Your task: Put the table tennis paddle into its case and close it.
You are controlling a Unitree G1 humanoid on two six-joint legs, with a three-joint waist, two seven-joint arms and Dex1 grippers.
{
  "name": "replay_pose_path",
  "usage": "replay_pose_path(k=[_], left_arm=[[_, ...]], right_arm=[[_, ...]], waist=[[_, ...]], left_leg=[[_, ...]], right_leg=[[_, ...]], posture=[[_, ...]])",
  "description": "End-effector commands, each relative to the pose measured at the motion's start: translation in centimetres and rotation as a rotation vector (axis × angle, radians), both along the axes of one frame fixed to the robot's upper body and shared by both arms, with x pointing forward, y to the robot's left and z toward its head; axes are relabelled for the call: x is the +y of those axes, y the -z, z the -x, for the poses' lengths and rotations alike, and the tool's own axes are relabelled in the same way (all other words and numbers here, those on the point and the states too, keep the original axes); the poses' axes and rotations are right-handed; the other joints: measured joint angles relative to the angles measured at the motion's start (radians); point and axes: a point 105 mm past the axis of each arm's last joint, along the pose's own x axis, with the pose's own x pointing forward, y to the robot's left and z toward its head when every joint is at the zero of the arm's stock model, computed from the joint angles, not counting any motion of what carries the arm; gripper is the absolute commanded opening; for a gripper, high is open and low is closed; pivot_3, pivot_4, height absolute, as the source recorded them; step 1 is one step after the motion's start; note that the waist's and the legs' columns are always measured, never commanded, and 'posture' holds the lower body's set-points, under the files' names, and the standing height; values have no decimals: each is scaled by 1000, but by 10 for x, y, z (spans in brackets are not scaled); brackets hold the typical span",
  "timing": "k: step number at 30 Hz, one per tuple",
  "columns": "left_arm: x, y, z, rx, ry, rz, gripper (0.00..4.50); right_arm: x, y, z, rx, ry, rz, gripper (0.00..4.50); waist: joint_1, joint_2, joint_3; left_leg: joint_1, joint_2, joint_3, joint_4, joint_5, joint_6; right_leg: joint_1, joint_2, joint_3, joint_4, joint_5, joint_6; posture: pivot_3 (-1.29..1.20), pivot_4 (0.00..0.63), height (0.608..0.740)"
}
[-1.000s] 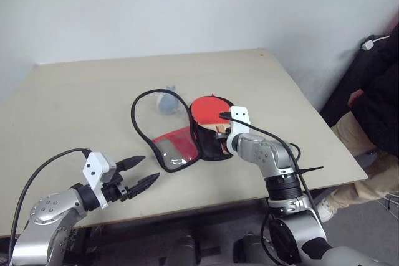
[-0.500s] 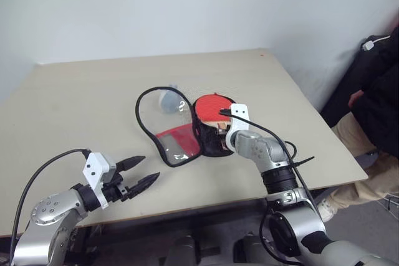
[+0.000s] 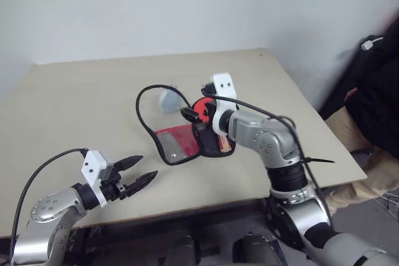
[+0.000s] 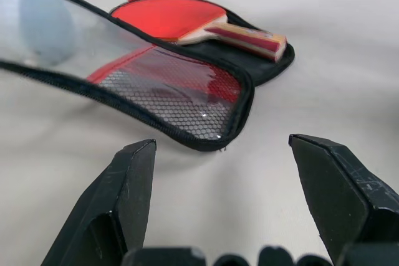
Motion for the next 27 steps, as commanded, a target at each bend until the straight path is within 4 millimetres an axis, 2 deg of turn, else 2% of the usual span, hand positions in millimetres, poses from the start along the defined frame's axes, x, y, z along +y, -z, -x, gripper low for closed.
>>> replay_pose_path(k=[1, 5, 10, 14, 20, 24, 27], left_arm=[[17, -12, -9, -6, -92, 75, 3620], [23, -6, -18, 79, -157, 192, 3620], [13, 5, -40, 151, -211, 329, 3620], [5, 6, -60, 184, -247, 385, 2847], [4, 0, -85, 196, -320, 453, 1173], [7, 6, -99, 219, -406, 431, 86], [7, 8, -105, 232, -432, 429, 18]], right_arm=[[-34, -8, 1, -54, -31, -3, 4454], [-58, -14, 4, -101, -67, 6, 4454], [-76, -15, 9, -154, -112, 41, 4454], [-86, -7, 9, -145, -120, 79, 4500], [-100, 4, 8, -127, -101, 130, 4500], [-104, 5, 7, -112, -80, 121, 4500], [-104, 6, 6, -108, -72, 119, 4500]], waist=[[9, -2, 0], [15, -3, 2], [15, -2, 2], [16, -4, 2], [16, -4, 3], [16, -5, 3], [15, -5, 3]], left_leg=[[0, 0, 0, 1, 0, 0], [-1, -1, 2, 3, 0, 0], [-1, 1, 3, 2, 0, 1], [-2, 0, 5, 2, 0, 2], [-2, -1, 5, 2, 2, 6], [-2, -1, 6, 2, 2, 6], [-3, -1, 5, 2, 2, 6]], right_leg=[[1, 0, 0, -1, 0, 0], [1, -2, 2, -4, 3, 4], [2, -1, 1, -12, 9, 4], [3, 0, 1, -12, 10, 6], [4, 0, 2, -12, 11, 5], [4, 0, 3, -12, 11, 5], [4, 0, 2, -11, 11, 5]], posture=[[0, 0, 725], [0, 0, 725], [0, 0, 725], [0, 0, 725], [0, 0, 725], [0, 0, 725], [0, 0, 725]])
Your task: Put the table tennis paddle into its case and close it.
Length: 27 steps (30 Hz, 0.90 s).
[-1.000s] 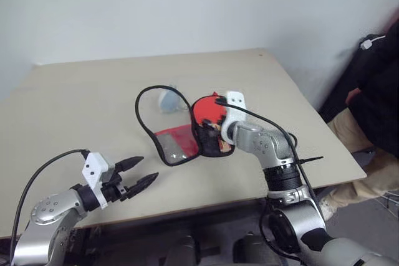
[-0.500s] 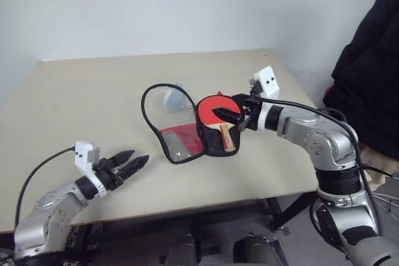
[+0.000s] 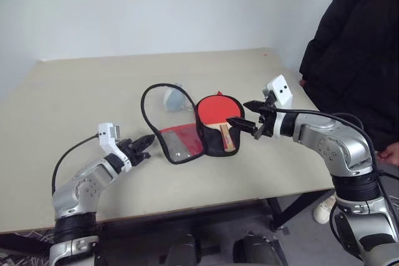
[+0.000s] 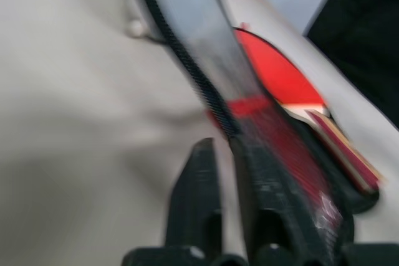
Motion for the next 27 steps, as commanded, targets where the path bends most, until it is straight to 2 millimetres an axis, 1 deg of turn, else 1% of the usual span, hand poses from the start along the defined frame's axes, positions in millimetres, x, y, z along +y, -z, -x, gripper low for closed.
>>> replay_pose_path(k=[1, 6, 9, 12, 13, 16, 17, 19, 20, 23, 27], left_arm=[[4, -8, -10, -16, -43, -9, 18], [-6, 1, -15, 22, -44, -21, 18], [-19, 9, -17, 65, -17, -22, 18], [-36, 14, -18, 94, 26, -30, 18], [-44, 14, -19, 98, 49, -24, 18], [-78, 1, -18, 62, 169, 19, 18], [-90, -8, -15, 41, 226, 50, 18], [-109, -22, -8, 10, 319, 101, 18], [-113, -27, -6, 3, 345, 114, 18], [-132, -41, 5, -3, 448, 162, 18], [-138, -44, 11, 10, 488, 155, 18]], right_arm=[[-4, -14, -1, -46, 17, -25, 4500], [-4, -14, -1, -40, 30, -33, 4500], [-4, -15, -2, -40, 39, -39, 4500], [-3, -18, -4, -44, 48, -46, 4500], [-3, -20, -6, -46, 53, -51, 4500], [-5, -26, -9, -55, 60, -62, 4500], [-6, -27, -10, -57, 59, -61, 4500], [-10, -29, -11, -63, 56, -54, 4500], [-11, -29, -12, -64, 56, -51, 4500], [-24, -33, -17, -87, 55, -21, 4500], [-39, -38, -23, -121, 56, 18, 4500]], waist=[[0, 0, 0], [2, -1, 0], [2, -1, 0], [3, -1, 0], [3, -1, 0], [3, -1, 0], [3, -1, 0], [2, -2, 1], [2, -2, 0], [2, -2, 0], [1, -2, 1]], left_leg=[[0, 0, 0, 0, 0, 0], [0, -1, 0, 0, 0, 0], [0, -1, 0, 0, 0, 0], [0, -1, 0, 1, 0, 0], [0, -2, 0, 1, 0, 1], [0, -2, 0, 1, 1, 1], [0, -2, 0, 1, 1, 1], [0, -2, 0, 2, 1, 2], [0, -2, 0, 2, 1, 2], [0, -2, 0, 2, 1, 2], [0, -2, 0, 2, 1, 2]], right_leg=[[0, 0, 0, 0, 0, 0], [0, 0, 0, 0, 0, 0], [1, -1, 0, 0, 0, 0], [1, -1, 0, 0, 1, 0], [1, -1, 0, 0, 1, 0], [2, -1, 0, 0, 1, 1], [2, -1, 0, 0, 1, 1], [2, -1, 1, 0, 2, 1], [2, -1, 1, 0, 2, 2], [2, -1, 1, 0, 2, 1], [2, 0, 1, 0, 2, 1]], posture=[[0, 0, 725], [0, 0, 725], [0, 0, 725], [0, 0, 725], [0, 0, 725], [0, 0, 725], [0, 0, 725], [0, 0, 725], [0, 0, 725], [0, 0, 725], [0, 0, 725]])
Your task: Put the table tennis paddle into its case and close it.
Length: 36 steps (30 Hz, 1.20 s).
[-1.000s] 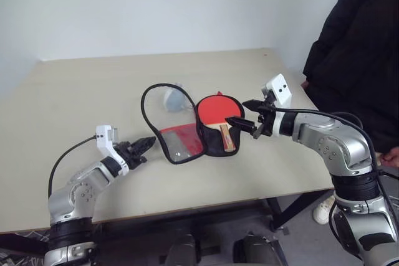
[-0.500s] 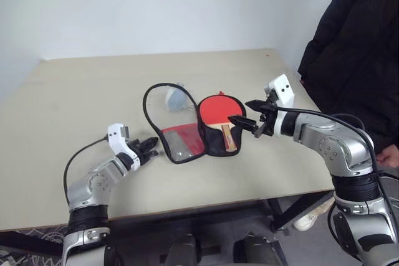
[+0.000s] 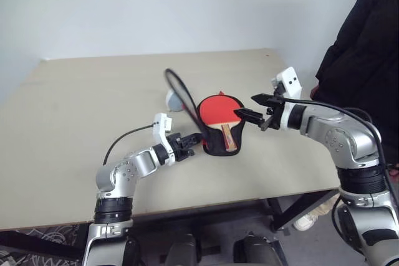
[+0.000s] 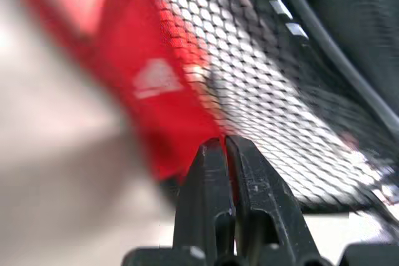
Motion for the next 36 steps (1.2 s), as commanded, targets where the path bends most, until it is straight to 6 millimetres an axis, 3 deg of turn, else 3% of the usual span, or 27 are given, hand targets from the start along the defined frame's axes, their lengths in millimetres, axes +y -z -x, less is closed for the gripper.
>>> replay_pose_path(k=[1, 9, 12, 27, 36], left_arm=[[-10, -16, 5, -43, 61, 16, 18], [-7, -10, 1, 0, 21, 13, 18], [-1, -8, -2, 42, -17, 51, 539], [8, 17, -5, 216, -95, 94, 4350], [5, 20, -8, 312, -107, 208, 4350]], right_arm=[[-12, -28, -6, -117, -7, 13, 4500], [-17, -27, -10, -132, -12, 41, 4500], [-16, -25, -9, -128, -18, 45, 4500], [-9, -19, -4, -105, -43, 42, 4500], [-4, -16, 0, -89, -52, 28, 4500]], waist=[[-2, 0, 0], [-2, 0, 0], [-2, 0, 0], [0, 0, 0], [0, 0, 0]], left_leg=[[0, 0, 0, 0, 0, 0], [0, 0, 0, 0, 0, 0], [0, 0, 0, 0, 0, 1], [0, 0, 0, 2, 0, 1], [0, 0, 0, 3, 1, 1]], right_leg=[[0, 0, 0, 0, 0, 0], [0, 0, 0, 0, 0, 0], [0, 0, 1, 0, 0, 0], [1, 0, 0, 0, 1, -1], [2, 0, 0, 0, 2, -1]], posture=[[0, 0, 725], [0, 0, 725], [0, 0, 725], [0, 0, 725], [0, 0, 725]])
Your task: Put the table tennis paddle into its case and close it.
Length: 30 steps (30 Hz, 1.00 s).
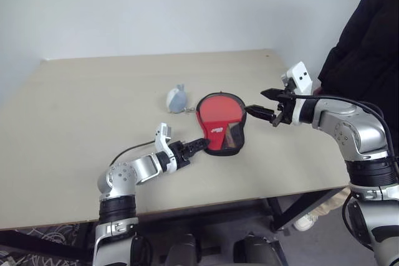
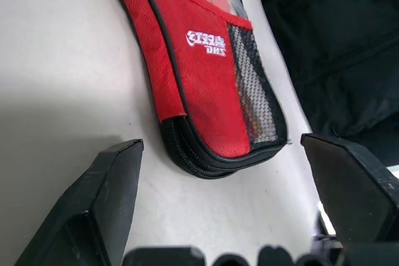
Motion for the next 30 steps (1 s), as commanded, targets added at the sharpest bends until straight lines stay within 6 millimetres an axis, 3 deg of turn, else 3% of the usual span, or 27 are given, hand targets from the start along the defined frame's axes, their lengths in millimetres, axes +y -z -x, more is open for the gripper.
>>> replay_pose_path(k=[1, 14, 30], left_arm=[[-3, -15, -7, -9, -8, 81, 4350], [0, -7, -16, 85, -40, 119, 4350], [-9, -17, -27, 138, -16, 187, 4350]], right_arm=[[5, -13, 5, -45, -20, -23, 4500], [14, -11, 8, -27, -33, -42, 4500], [21, -7, 11, -9, -42, -56, 4500]], waist=[[0, 0, 0], [0, 0, 0], [0, 0, 0]], left_leg=[[0, 0, 0, 0, 0, 0], [0, 0, -1, 3, 1, 1], [0, 0, 0, 4, 0, 0]], right_leg=[[0, 0, 0, 0, 0, 0], [2, 0, -1, 0, 2, 0], [2, 0, 0, 0, 4, -1]], posture=[[0, 0, 725], [0, 0, 725], [0, 0, 725]])
